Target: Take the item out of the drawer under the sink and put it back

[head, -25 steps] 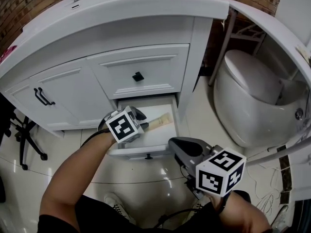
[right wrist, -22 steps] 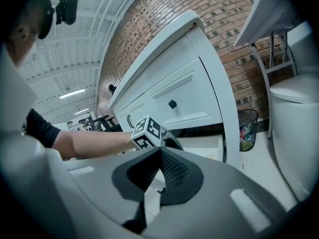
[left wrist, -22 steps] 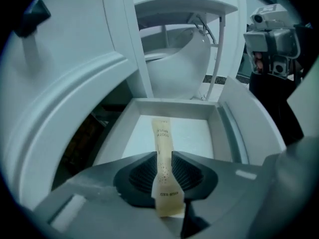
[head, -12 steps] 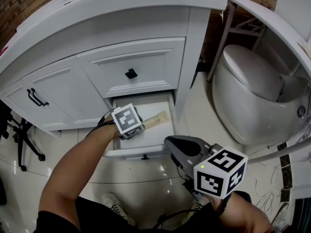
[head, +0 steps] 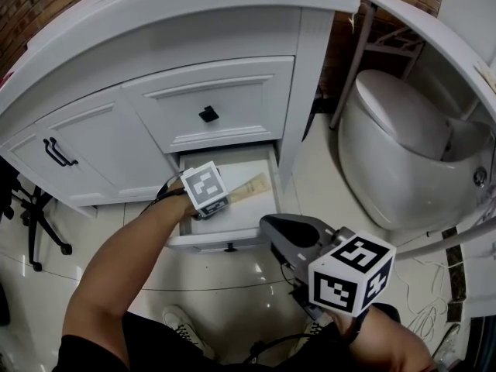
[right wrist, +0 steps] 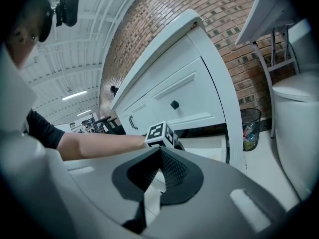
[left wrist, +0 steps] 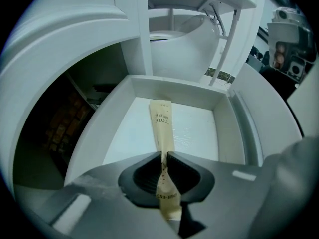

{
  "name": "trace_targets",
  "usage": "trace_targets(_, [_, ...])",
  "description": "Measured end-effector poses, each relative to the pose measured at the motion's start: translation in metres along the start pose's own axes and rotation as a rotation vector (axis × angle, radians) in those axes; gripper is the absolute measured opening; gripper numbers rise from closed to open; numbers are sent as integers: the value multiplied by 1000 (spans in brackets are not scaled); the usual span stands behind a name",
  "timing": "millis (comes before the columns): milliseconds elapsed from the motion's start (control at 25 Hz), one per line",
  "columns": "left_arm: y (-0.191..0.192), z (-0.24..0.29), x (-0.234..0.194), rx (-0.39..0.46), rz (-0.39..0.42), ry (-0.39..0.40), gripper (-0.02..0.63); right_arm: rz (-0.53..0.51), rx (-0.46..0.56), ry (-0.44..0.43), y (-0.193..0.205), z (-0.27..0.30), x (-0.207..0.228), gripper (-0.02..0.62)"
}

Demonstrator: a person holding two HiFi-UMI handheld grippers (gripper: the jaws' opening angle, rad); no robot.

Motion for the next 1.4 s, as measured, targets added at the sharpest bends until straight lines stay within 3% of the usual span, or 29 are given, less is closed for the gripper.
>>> trace_targets(400, [-12,-29,4,51,-30,-61,29,2,10,9,-1,-3,-1,5])
trace_targets(600, [-23,-64,13,135,-17,-121,29,-8,8,16,0,-6,-1,5])
trace_targets(760, [-29,-100,23,251,-35,-170,29,-10,13,13,0,-6,-6,5])
trace_targets(1120, [-3,-176,59,608,-275,-301,28,-28,6,-26,10,-3,-29,6])
trace_targets(1400, [12,-234,107,818,-366,-334,28,-30,24,-16,6,-8,-27,5])
Point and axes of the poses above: the fingertips, and each gripper's own axes: z forward along the fingers, x to its right, y out of its underside, the point moved 10 cm from there along -z, backward along the fingers, and after that the axes turned 15 degrees about x, right-handed, at the moved point
